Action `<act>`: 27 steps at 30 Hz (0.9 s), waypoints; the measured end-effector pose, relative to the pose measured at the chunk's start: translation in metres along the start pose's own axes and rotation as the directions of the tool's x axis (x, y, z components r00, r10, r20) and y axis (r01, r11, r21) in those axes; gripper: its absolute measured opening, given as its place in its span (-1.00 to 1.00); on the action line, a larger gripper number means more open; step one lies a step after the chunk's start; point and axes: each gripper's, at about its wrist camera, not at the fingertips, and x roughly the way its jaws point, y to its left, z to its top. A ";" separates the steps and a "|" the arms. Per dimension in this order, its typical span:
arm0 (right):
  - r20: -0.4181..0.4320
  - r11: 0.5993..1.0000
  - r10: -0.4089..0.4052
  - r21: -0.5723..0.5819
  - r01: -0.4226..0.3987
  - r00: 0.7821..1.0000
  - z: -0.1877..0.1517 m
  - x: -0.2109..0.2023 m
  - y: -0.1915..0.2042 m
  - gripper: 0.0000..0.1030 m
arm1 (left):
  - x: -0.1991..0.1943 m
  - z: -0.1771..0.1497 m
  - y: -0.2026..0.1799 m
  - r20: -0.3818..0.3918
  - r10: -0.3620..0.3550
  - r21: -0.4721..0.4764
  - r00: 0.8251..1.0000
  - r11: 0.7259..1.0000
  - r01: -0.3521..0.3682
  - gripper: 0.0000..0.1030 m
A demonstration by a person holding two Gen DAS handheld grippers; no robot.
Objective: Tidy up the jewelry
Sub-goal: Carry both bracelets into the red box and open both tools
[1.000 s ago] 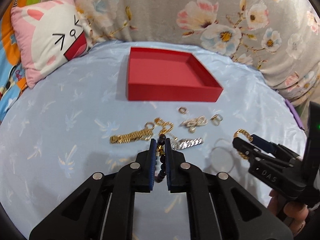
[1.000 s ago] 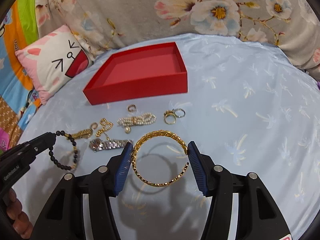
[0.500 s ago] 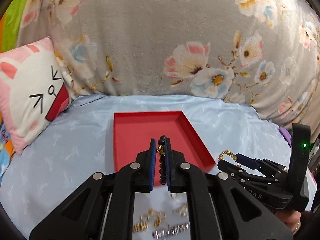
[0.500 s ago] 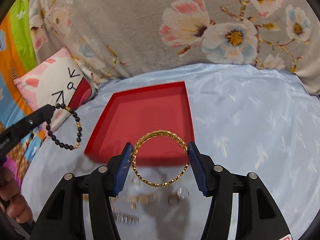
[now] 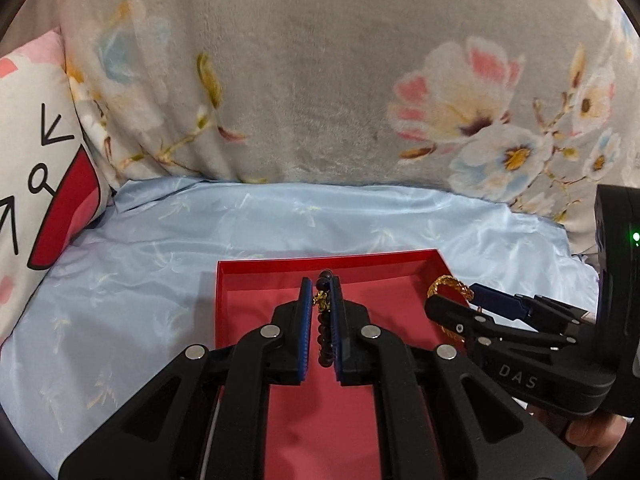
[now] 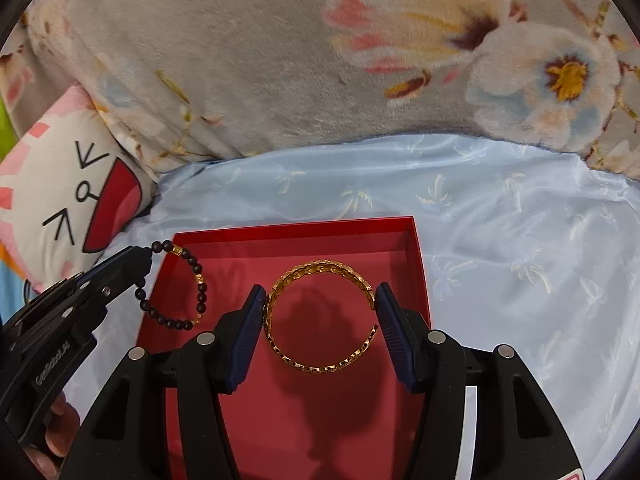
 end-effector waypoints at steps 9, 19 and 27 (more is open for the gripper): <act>-0.076 0.999 -0.032 0.021 0.033 0.997 0.011 0.044 -0.014 0.08 | 0.041 -0.002 0.005 -0.072 0.020 -0.015 0.997 1.000 -0.021 -0.84; 0.002 0.997 -0.070 0.029 0.070 0.998 0.015 0.027 -0.023 0.19 | 0.037 0.003 0.016 -0.025 0.086 -0.064 0.996 0.994 -0.087 0.09; 0.115 0.999 -0.047 -0.005 0.048 0.992 -0.043 -0.062 -0.023 0.37 | -0.043 -0.022 0.016 0.078 0.141 -0.040 0.987 0.990 -0.139 0.17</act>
